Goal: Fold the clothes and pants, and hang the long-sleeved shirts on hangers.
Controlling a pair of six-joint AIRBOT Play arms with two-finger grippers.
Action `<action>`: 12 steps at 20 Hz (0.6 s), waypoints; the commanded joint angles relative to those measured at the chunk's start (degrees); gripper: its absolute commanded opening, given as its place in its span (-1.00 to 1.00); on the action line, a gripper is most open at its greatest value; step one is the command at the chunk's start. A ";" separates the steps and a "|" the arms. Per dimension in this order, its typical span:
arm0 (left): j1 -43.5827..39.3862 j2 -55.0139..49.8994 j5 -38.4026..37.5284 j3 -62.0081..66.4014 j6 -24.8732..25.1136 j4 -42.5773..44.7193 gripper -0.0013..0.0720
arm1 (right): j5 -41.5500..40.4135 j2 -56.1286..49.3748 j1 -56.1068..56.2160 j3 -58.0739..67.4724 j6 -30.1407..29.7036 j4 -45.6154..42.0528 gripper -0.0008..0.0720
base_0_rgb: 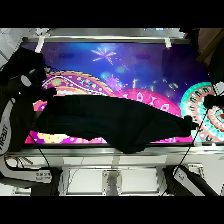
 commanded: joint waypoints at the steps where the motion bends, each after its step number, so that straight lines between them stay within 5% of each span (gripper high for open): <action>1: 0.44 2.03 -0.02 3.23 0.07 2.75 -0.90 | -0.83 -6.16 -0.02 -3.89 -0.72 4.85 0.52; 7: 0.96 8.33 -5.75 3.39 0.07 15.30 -0.90 | 0.46 -18.34 0.04 -4.35 0.37 8.28 0.52; 12: 0.94 8.39 -8.02 3.39 0.04 15.21 -0.89 | 4.33 -19.19 0.02 -4.39 0.35 5.75 0.47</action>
